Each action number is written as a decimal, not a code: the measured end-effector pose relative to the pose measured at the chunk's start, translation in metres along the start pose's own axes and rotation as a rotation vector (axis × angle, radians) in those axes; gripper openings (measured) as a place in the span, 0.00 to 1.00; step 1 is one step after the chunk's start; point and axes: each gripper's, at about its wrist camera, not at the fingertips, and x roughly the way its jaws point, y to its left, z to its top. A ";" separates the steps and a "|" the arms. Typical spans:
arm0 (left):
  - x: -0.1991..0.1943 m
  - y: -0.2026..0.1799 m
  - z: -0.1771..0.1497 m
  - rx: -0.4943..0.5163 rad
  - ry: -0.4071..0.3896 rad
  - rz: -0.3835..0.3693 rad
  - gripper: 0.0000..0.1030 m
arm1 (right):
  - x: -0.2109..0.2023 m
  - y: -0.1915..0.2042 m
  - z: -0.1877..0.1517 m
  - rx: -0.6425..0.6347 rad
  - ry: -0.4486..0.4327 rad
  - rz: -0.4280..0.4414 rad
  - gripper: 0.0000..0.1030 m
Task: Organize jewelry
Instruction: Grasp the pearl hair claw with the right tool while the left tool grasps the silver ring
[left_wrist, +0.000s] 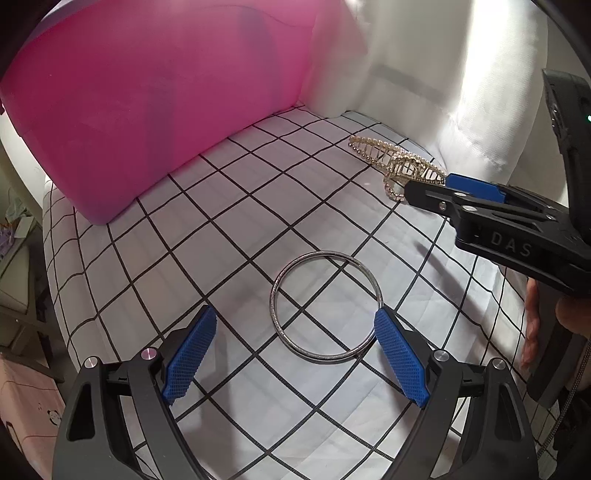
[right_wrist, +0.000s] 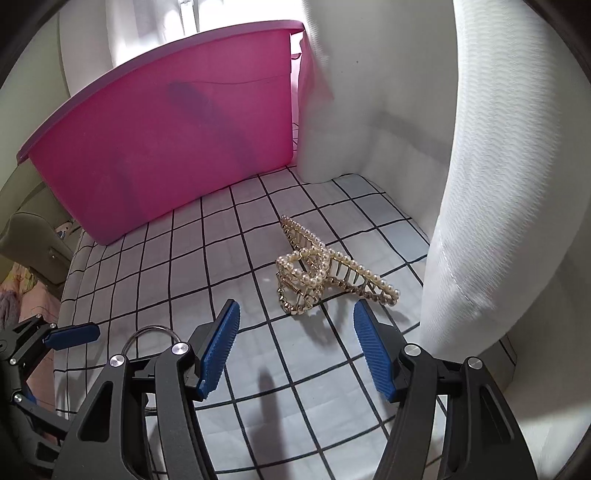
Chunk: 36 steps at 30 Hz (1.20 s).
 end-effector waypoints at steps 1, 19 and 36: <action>0.002 -0.003 0.000 0.002 -0.002 0.000 0.83 | 0.003 -0.001 0.001 -0.007 0.004 -0.003 0.60; 0.015 -0.022 -0.001 0.023 -0.013 0.043 0.89 | 0.024 -0.012 0.019 -0.129 -0.005 0.001 0.61; 0.023 -0.014 0.012 0.062 -0.057 0.040 0.76 | 0.053 -0.013 0.027 -0.041 0.036 -0.044 0.52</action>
